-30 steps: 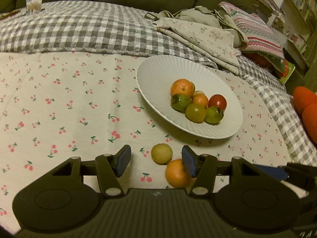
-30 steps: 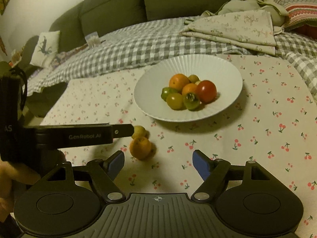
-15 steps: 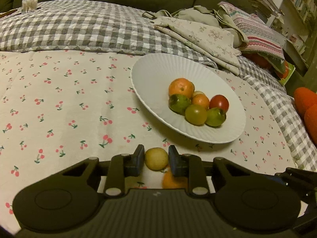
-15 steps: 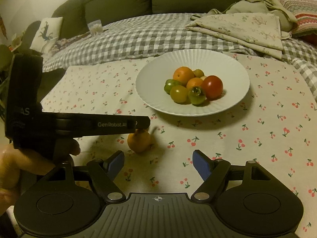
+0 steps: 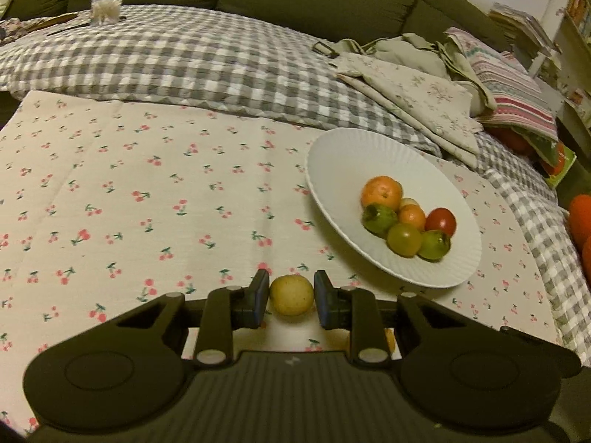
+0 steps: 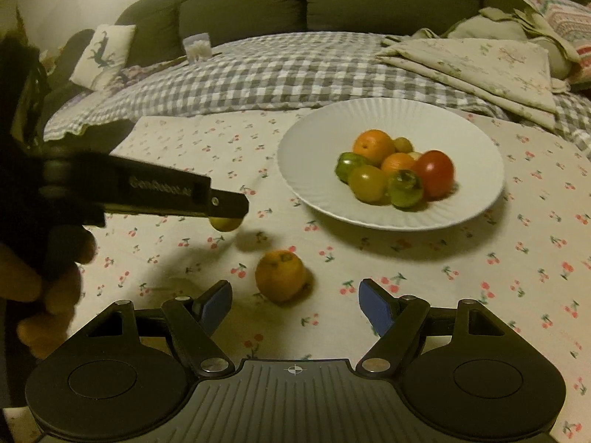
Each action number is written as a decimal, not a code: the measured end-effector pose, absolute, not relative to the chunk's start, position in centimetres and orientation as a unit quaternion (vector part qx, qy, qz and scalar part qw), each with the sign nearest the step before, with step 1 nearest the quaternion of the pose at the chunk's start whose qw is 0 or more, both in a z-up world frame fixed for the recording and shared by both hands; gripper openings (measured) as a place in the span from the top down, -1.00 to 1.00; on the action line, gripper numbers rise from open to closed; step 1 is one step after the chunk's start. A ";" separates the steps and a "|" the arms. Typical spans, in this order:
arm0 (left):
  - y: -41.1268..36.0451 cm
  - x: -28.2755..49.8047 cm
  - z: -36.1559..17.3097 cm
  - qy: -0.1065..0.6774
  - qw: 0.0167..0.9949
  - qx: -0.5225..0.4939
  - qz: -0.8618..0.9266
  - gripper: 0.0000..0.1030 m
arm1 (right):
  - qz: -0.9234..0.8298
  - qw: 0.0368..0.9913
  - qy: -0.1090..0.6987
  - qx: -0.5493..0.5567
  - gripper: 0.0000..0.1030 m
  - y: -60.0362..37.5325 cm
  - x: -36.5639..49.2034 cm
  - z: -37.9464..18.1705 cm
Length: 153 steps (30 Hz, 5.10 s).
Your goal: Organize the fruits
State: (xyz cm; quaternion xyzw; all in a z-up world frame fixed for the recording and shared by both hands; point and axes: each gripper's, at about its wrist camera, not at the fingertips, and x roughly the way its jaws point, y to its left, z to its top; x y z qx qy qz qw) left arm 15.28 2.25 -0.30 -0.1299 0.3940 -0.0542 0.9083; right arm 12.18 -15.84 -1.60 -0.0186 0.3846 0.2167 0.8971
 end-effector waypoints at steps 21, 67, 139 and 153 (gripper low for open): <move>2.1 15.3 -0.1 0.395 0.911 -0.114 -0.040 0.53 | 0.217 0.906 0.363 -0.034 0.39 -14.5 12.5 -1.0; -1.7 21.3 0.2 0.307 0.943 -0.052 -0.117 0.52 | 0.088 0.941 0.323 0.043 0.39 -26.0 20.6 0.7; -0.7 2.0 3.7 0.347 0.938 -0.023 0.003 -0.98 | 0.113 0.948 0.286 0.079 -1.00 -21.3 0.6 6.1; -1.0 2.0 3.8 0.339 0.940 -0.022 -0.008 -0.98 | 0.112 0.948 0.291 0.063 -1.00 -20.9 0.8 5.7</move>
